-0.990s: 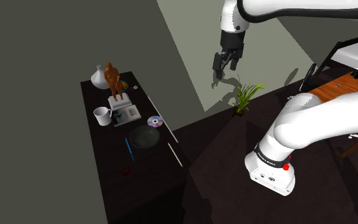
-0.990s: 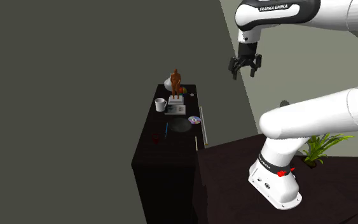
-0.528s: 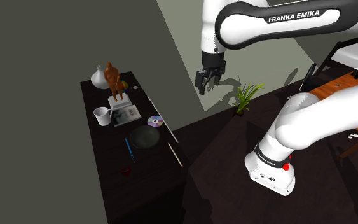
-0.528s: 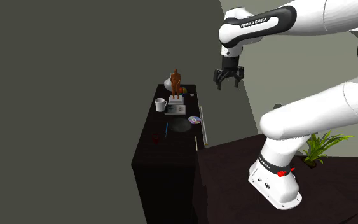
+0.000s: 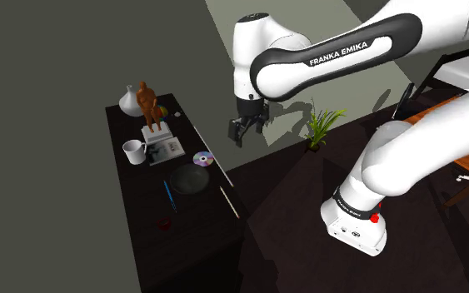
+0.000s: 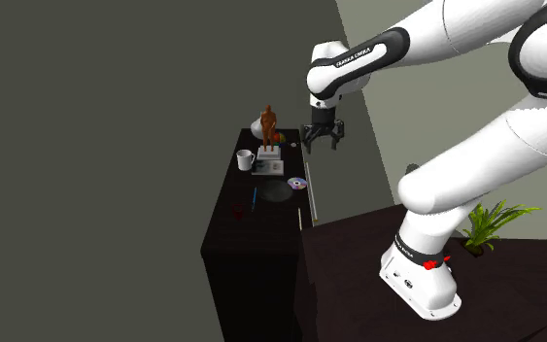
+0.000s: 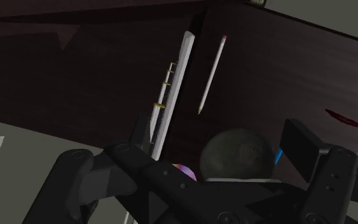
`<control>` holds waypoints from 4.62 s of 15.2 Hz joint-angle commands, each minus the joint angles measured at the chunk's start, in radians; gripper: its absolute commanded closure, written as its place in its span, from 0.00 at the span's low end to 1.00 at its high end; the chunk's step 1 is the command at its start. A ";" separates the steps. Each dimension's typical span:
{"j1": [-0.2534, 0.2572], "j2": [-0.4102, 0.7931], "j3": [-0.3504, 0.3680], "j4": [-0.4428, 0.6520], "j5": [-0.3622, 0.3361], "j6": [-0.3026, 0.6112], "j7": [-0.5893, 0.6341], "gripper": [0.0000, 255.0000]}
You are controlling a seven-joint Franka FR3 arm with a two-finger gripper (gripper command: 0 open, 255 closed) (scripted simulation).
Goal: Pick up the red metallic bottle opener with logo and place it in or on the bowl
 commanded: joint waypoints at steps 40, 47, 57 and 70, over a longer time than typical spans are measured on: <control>0.358 1.340 0.023 0.860 -0.484 0.463 0.653 0.00; 0.358 1.340 0.023 0.860 -0.484 0.463 0.653 0.00; 0.358 1.340 0.023 0.860 -0.484 0.463 0.653 1.00; 0.324 1.202 0.068 0.813 -0.444 0.371 0.635 1.00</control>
